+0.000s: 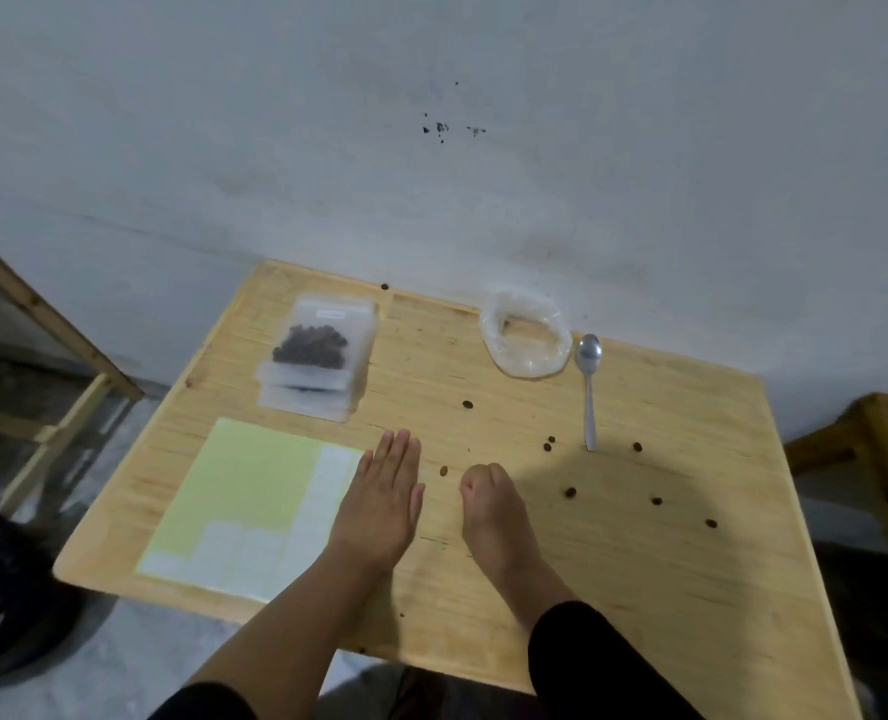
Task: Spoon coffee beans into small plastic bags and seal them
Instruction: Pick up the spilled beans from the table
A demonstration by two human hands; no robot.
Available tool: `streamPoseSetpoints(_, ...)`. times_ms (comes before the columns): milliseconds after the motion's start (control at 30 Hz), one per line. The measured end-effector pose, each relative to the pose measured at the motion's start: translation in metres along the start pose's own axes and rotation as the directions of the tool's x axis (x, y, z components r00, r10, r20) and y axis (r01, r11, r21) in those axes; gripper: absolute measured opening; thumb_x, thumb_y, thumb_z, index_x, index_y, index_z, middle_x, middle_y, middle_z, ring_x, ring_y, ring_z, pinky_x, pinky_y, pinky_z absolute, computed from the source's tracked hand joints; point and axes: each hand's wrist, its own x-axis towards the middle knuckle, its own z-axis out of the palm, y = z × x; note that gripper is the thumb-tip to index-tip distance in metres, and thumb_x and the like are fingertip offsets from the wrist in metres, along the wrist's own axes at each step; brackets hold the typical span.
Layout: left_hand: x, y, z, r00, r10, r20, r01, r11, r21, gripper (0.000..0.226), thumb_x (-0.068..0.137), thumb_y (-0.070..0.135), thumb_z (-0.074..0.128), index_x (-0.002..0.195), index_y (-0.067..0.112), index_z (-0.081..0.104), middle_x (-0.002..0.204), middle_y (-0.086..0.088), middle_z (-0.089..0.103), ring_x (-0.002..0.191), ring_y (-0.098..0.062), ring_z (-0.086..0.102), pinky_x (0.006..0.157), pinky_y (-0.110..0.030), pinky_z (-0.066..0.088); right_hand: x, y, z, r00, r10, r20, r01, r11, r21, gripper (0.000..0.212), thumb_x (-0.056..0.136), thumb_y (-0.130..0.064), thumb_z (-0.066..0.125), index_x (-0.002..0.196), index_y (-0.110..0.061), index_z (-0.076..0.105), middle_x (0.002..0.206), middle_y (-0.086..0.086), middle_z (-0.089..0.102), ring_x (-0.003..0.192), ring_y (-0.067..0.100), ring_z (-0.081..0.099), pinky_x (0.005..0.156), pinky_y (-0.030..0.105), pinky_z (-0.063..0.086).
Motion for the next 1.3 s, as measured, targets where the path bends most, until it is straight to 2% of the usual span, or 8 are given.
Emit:
streamPoseSetpoints(167,0.002,0.000,0.003,1.000,-0.026,0.008,0.026,1.000,0.013,0.064,0.100,0.037,0.004,0.135,0.003,0.046,0.141,-0.012,0.046,0.132,-0.027,0.042,0.105,-0.044,0.030,0.006,-0.005,-0.010,0.911,0.405,0.079,-0.383,0.760,0.526,0.012,0.090,-0.008,0.045,0.086,-0.010,0.055,0.081,0.005,0.067,0.063,0.009,0.065,0.062,0.018,0.050)
streamPoseSetpoints(333,0.001,-0.001,0.005,1.000,-0.020,0.016,0.020,1.000,0.013,0.063,0.100,0.037,0.004,0.138,0.005,0.042,0.144,-0.011,0.043,0.134,-0.027,0.039,0.113,-0.037,0.023,0.013,-0.003,-0.024,0.827,0.436,0.356,-0.506,0.301,0.808,0.013,0.087,-0.002,0.047,0.085,0.000,0.059,0.072,0.011,0.063,0.060,0.017,0.060,0.055,0.024,0.050)
streamPoseSetpoints(533,0.000,-0.001,0.004,1.000,0.010,0.008,-0.010,1.000,-0.021,0.061,0.100,0.037,0.007,0.139,0.003,0.040,0.145,-0.014,0.040,0.136,-0.029,0.035,0.111,-0.034,0.013,0.022,-0.002,-0.016,0.986,0.141,0.091,-0.168,0.867,0.470,0.016,0.081,-0.017,0.070,0.097,-0.014,0.073,0.060,-0.009,0.044,0.062,0.010,0.046,0.069,0.020,0.043)
streamPoseSetpoints(933,-0.001,-0.001,0.002,1.000,0.028,-0.002,-0.028,0.998,-0.052,0.061,0.100,0.036,0.007,0.140,0.002,0.039,0.147,-0.014,0.038,0.137,-0.029,0.033,0.113,-0.034,0.014,0.029,-0.006,-0.010,0.985,0.124,0.119,-0.151,0.954,0.258,0.005,0.086,-0.019,0.063,0.086,-0.015,0.067,0.084,-0.006,0.060,0.082,0.009,0.054,0.075,0.019,0.038)
streamPoseSetpoints(1000,0.002,0.001,0.000,0.999,0.023,-0.029,-0.025,0.997,-0.079,0.062,0.098,0.039,0.007,0.144,0.004,0.030,0.152,-0.011,0.026,0.142,-0.026,0.021,0.118,-0.033,0.008,0.034,-0.006,-0.016,0.956,0.256,0.141,-0.292,0.813,0.504,0.009,0.088,-0.019,0.059,0.080,-0.016,0.063,0.071,-0.007,0.057,0.067,0.009,0.051,0.067,0.023,0.041)
streamPoseSetpoints(1167,0.028,0.009,-0.006,0.998,-0.037,-0.054,0.028,0.988,-0.152,0.071,0.088,0.043,-0.003,0.149,0.010,0.008,0.157,-0.004,0.001,0.141,-0.015,-0.011,0.113,-0.029,-0.006,0.055,-0.003,-0.031,0.827,0.375,0.419,-0.453,0.004,0.891,0.020,0.091,0.002,0.041,0.075,-0.003,0.052,0.068,0.009,0.054,0.059,0.017,0.048,0.054,0.027,0.039)
streamPoseSetpoints(1233,0.044,0.009,-0.006,0.998,-0.043,-0.040,0.038,0.991,-0.131,0.073,0.086,0.044,-0.007,0.149,0.011,0.004,0.158,-0.004,-0.001,0.141,-0.013,-0.014,0.114,-0.028,-0.008,0.067,-0.002,-0.030,0.840,0.406,0.360,-0.450,0.152,0.880,0.019,0.090,-0.003,0.046,0.075,-0.007,0.056,0.065,0.005,0.054,0.058,0.015,0.045,0.051,0.022,0.037)
streamPoseSetpoints(1300,0.057,0.009,-0.004,0.998,-0.061,-0.033,0.057,0.993,-0.107,0.074,0.085,0.045,-0.009,0.149,0.011,0.000,0.158,-0.004,-0.004,0.140,-0.013,-0.017,0.114,-0.029,-0.009,0.076,0.003,-0.028,0.889,0.416,0.193,-0.413,0.541,0.733,0.013,0.091,-0.016,0.055,0.084,-0.015,0.066,0.072,-0.001,0.061,0.063,0.007,0.050,0.056,0.013,0.040)
